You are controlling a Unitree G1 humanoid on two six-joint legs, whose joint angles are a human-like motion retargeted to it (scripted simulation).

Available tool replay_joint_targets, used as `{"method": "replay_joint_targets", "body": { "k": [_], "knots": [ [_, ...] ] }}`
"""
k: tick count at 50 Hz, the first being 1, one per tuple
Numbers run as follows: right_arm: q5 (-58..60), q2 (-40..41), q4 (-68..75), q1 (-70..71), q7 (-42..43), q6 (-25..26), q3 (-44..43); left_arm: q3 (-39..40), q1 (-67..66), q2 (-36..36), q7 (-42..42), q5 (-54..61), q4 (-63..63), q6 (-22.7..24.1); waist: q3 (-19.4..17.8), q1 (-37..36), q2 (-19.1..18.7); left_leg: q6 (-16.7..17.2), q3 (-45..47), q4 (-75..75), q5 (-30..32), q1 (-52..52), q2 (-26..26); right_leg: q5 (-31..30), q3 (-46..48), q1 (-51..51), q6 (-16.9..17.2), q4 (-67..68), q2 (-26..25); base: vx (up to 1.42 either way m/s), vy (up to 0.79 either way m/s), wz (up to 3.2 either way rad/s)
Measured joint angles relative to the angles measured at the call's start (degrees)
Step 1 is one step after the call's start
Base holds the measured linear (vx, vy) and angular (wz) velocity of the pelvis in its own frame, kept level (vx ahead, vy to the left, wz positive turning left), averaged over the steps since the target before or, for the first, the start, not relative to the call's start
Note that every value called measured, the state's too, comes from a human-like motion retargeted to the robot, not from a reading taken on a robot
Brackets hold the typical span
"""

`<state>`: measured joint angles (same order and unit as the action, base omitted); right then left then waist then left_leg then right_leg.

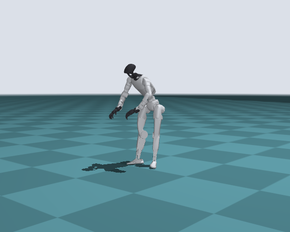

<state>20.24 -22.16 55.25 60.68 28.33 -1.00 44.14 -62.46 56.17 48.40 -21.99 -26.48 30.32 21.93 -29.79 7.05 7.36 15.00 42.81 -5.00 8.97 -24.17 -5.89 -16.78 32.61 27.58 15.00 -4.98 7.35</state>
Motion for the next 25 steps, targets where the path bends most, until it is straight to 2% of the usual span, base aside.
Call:
{"method": "replay_joint_targets", "body": {
  "k": [3, 7, 10, 12, 15, 18, 22, 25],
  "knots": [
    [-2.0, -1.6, -0.4, -0.3, -0.4, 0.7, -1.6, 6.8, -2.9, 3.0, 4.1, 6.0, 10.7, -3.1, 0.0, -0.2, -0.5, 0.0, 0.7, 0.0, 0.0, 0.3, -0.2, 0.1, -0.8, 0.1, 0.0, 0.0, -0.2, 0.03, -0.05, -0.16],
    [-3.4, -3.1, 1.1, -0.1, -0.8, 2.3, -1.2, 16.6, 0.2, 3.7, 5.8, 16.0, 29.5, -11.0, 0.0, 0.1, 0.2, 0.0, 1.5, 0.0, 0.2, 1.0, -0.3, 0.9, -1.2, 0.8, 0.0, 1.7, 0.0, 0.0, -0.09, -0.17],
    [-3.2, -2.9, 3.1, 0.3, -0.6, 3.1, 0.1, 17.8, 8.0, 3.8, 2.3, 12.1, 42.1, -16.5, 0.0, 2.4, 0.5, 0.0, 0.9, 0.0, 0.5, 1.2, -0.7, 0.3, -0.7, -0.5, 0.0, 0.0, -0.7, 0.03, -0.1, 0.13],
    [0.6, -4.6, 3.0, -1.5, -2.2, 3.1, -1.3, 16.8, 11.6, 2.4, 3.6, 4.9, 43.9, -17.5, 0.0, 3.0, -0.2, 0.0, 0.5, 0.0, 0.5, 2.2, -1.2, 0.9, -0.1, -1.6, 0.0, 0.1, -1.1, 0.03, -0.12, 0.09],
    [-0.1, -4.6, 3.4, -1.6, -3.9, 2.9, -0.9, 6.3, 16.5, 0.8, 4.2, -3.9, 37.8, -15.3, 0.0, 5.0, -0.2, 0.0, 0.2, 0.0, 0.6, 2.3, -1.6, 1.3, 0.3, -1.7, 0.0, 0.5, -1.4, 0.02, -0.08, 0.07],
    [0.0, -4.3, 2.7, -2.1, -4.9, 2.6, -1.5, -3.3, 19.8, -0.4, 3.3, -8.5, 22.2, -10.2, 0.0, 6.4, -0.1, 0.0, 0.2, 0.0, 0.6, 2.6, -2.0, 1.8, 0.3, -1.8, 0.0, 1.1, -1.7, 0.03, -0.06, -0.01],
    [1.6, -4.6, 0.8, -3.2, -5.6, 1.4, -2.0, -8.0, 22.2, -1.7, 4.7, -4.5, 1.5, 0.9, 0.0, 6.8, -0.2, 0.0, 1.2, 0.0, 0.6, 3.5, -2.5, 2.0, -0.4, -1.9, 0.0, 1.7, -2.2, 0.03, -0.05, -0.23],
    [1.4, -4.3, 0.0, -2.2, -5.7, 0.9, 0.4, -11.7, 25.6, -0.9, 2.6, -6.0, -3.8, 3.9, 0.0, 7.0, -0.2, 0.0, 2.4, 0.0, 0.3, 3.9, -2.6, 1.8, -1.7, -1.6, 0.0, 1.4, -2.3, 0.06, -0.03, -0.36]
  ]
}}
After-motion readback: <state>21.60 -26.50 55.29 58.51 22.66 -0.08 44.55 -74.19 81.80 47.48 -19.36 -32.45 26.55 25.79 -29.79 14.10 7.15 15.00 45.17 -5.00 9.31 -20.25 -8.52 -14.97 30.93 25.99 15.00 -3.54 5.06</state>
